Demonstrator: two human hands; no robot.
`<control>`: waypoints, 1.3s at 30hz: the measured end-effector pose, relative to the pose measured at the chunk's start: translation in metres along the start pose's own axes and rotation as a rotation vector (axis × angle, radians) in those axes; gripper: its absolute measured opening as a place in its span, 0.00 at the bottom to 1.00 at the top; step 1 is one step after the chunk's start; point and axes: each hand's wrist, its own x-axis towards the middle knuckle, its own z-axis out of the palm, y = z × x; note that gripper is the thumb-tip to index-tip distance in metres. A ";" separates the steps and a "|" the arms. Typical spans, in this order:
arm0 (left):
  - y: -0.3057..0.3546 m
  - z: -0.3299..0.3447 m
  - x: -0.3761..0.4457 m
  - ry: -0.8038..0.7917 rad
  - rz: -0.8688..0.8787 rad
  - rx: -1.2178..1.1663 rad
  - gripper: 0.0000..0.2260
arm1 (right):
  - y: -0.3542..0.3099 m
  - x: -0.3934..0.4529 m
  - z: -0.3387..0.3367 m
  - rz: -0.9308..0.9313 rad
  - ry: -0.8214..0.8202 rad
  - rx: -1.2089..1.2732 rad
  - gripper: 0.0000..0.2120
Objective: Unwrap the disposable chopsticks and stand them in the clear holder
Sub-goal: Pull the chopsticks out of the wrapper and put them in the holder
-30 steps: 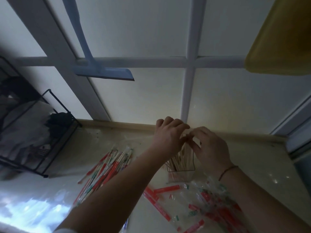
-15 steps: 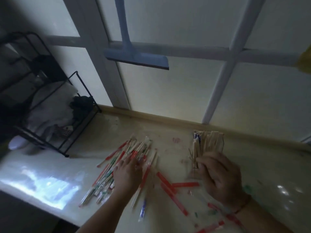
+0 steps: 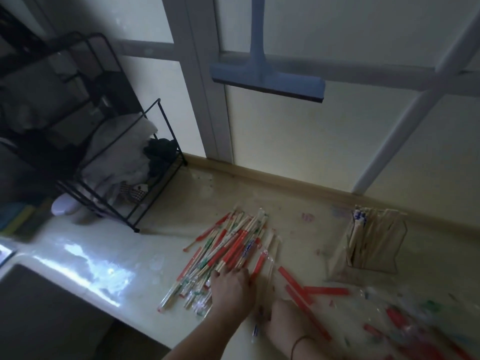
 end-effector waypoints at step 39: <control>0.096 -0.136 -0.035 0.017 -0.095 -1.754 0.06 | 0.095 -0.121 -0.070 -0.126 0.155 0.927 0.11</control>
